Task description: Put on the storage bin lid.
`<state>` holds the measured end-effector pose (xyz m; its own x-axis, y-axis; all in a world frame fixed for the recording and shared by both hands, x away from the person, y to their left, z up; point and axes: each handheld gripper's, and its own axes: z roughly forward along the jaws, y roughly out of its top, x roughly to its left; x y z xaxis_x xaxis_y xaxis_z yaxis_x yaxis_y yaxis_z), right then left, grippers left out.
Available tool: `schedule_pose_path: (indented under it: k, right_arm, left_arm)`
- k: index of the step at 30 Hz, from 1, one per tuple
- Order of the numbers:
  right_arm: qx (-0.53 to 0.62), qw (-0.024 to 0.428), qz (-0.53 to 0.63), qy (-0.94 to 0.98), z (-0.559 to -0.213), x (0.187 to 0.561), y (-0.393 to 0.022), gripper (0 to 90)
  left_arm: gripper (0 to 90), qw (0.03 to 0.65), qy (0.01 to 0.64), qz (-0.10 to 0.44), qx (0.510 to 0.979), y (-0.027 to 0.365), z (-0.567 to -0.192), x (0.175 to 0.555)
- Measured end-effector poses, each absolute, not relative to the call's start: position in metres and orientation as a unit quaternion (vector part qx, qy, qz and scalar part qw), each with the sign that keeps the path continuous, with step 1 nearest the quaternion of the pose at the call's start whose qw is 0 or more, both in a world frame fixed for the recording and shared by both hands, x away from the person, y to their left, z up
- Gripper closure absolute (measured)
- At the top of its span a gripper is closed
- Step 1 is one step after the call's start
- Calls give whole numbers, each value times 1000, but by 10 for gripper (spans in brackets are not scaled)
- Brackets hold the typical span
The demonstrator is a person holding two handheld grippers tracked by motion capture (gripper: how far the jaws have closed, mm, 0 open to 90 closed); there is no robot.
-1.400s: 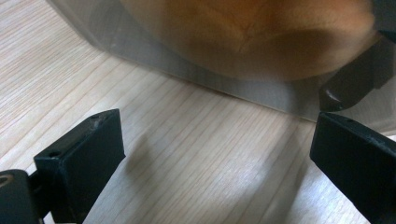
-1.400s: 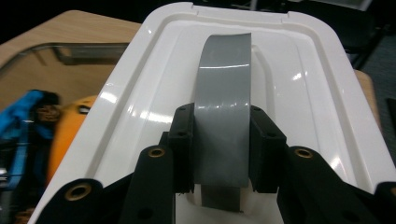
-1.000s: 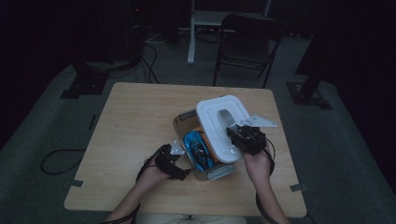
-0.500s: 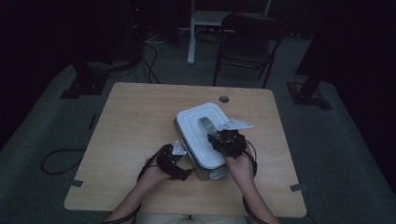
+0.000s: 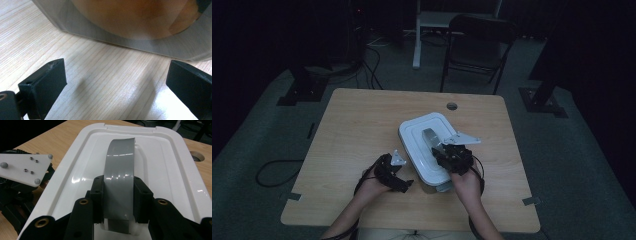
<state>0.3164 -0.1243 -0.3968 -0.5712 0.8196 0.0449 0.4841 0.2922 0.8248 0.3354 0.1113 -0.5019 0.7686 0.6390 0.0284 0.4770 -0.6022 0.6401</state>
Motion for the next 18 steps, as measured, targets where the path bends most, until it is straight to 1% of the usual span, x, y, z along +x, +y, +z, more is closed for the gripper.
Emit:
schedule_pose_path:
  k: [2, 4, 8, 9, 10, 12, 13, 14, 18]
  right_arm:
    - [417, 188, 420, 784, -398, 317, -120, 670]
    - [413, 205, 413, 785, -401, 315, -115, 670]
    - [412, 196, 420, 785, -402, 316, -117, 665]
    - [412, 193, 421, 784, -402, 316, -118, 618]
    - [411, 187, 427, 784, -401, 316, -119, 528]
    - [413, 191, 428, 781, -400, 316, -122, 423]
    - [414, 191, 433, 778, -399, 316, -125, 376]
    - [415, 190, 434, 776, -398, 316, -128, 354]
    - [425, 203, 442, 763, -394, 316, -146, 199]
  left_arm:
    - [35, 316, 316, 127, 886, 112, -502, 336]
    - [35, 316, 316, 127, 885, 112, -501, 336]
    - [35, 318, 319, 128, 884, 114, -501, 336]
    - [35, 318, 320, 129, 883, 114, -500, 337]
    - [35, 320, 322, 129, 882, 114, -500, 336]
    - [35, 322, 323, 130, 880, 115, -499, 337]
    - [35, 323, 324, 132, 880, 115, -499, 337]
    - [36, 323, 325, 132, 879, 115, -499, 337]
    - [35, 324, 331, 132, 876, 117, -498, 339]
